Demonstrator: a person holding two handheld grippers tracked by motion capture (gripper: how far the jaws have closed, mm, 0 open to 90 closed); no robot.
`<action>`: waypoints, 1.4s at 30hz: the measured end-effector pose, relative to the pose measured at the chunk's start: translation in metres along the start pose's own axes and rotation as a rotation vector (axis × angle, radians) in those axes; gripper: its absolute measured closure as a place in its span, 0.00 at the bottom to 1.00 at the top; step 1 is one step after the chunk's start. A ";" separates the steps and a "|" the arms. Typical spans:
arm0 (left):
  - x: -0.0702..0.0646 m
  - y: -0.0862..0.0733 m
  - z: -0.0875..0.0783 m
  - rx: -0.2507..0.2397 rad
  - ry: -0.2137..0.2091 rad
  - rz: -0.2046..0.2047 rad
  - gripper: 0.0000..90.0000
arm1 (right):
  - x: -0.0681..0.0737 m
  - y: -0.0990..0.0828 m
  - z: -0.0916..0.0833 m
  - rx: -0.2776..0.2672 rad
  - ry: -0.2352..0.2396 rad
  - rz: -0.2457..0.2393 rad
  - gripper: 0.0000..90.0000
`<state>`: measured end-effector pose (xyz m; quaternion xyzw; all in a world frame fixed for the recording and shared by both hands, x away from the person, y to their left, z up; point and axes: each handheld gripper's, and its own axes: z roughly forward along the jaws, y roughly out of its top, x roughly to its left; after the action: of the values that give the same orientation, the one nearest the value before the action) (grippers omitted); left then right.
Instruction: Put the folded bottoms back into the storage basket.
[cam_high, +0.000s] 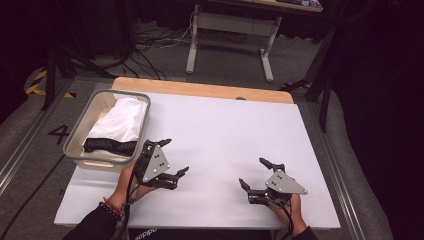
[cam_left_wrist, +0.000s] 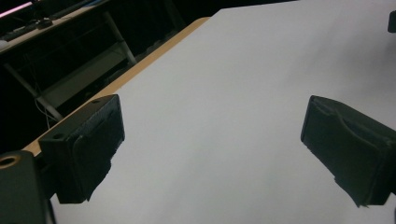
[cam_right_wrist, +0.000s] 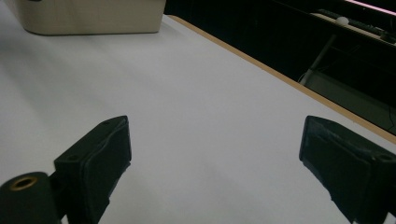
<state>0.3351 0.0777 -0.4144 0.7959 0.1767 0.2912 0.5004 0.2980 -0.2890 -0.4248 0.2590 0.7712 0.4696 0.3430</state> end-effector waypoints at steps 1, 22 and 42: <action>-0.002 -0.002 0.000 0.010 -0.003 0.007 0.08 | 0.000 -0.001 0.000 0.000 0.000 0.001 0.10; -0.018 -0.030 -0.005 0.083 -0.011 -0.019 0.04 | 0.000 -0.011 -0.002 0.006 0.015 -0.007 0.08; -0.013 -0.032 -0.012 0.059 0.010 -0.051 0.04 | 0.003 -0.008 -0.005 -0.030 -0.016 0.004 0.05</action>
<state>0.3178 0.0927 -0.4432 0.8043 0.2079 0.2770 0.4829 0.2918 -0.2931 -0.4308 0.2591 0.7608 0.4796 0.3521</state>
